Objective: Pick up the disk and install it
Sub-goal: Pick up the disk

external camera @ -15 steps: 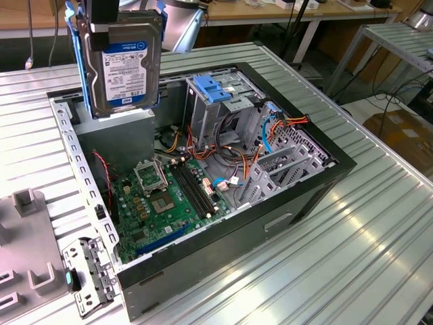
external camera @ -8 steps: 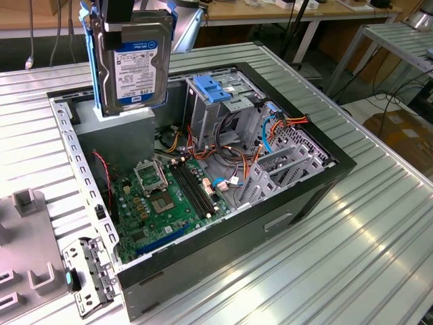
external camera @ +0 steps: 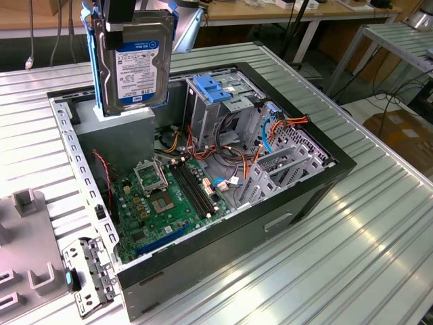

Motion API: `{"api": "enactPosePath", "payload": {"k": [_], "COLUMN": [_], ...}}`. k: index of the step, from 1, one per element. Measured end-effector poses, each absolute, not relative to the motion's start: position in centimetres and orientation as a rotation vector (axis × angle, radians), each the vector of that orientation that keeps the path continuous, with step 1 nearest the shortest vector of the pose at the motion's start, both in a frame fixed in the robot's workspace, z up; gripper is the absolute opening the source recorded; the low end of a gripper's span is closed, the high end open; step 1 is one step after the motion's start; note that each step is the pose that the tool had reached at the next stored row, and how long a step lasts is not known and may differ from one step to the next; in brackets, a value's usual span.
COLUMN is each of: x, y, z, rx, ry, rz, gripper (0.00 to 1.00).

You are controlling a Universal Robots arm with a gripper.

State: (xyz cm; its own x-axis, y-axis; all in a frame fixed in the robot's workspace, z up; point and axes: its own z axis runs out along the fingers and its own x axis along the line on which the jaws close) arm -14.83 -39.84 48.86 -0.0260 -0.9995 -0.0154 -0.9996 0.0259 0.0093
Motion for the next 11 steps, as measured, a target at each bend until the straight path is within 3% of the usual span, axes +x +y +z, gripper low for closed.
{"api": "enactPosePath", "payload": {"k": [11], "x": [-13.7], "y": [-39.8], "z": [48.9], "rx": [-2.189], "ry": [2.247], "rz": [0.027], "gripper": [0.37]}}
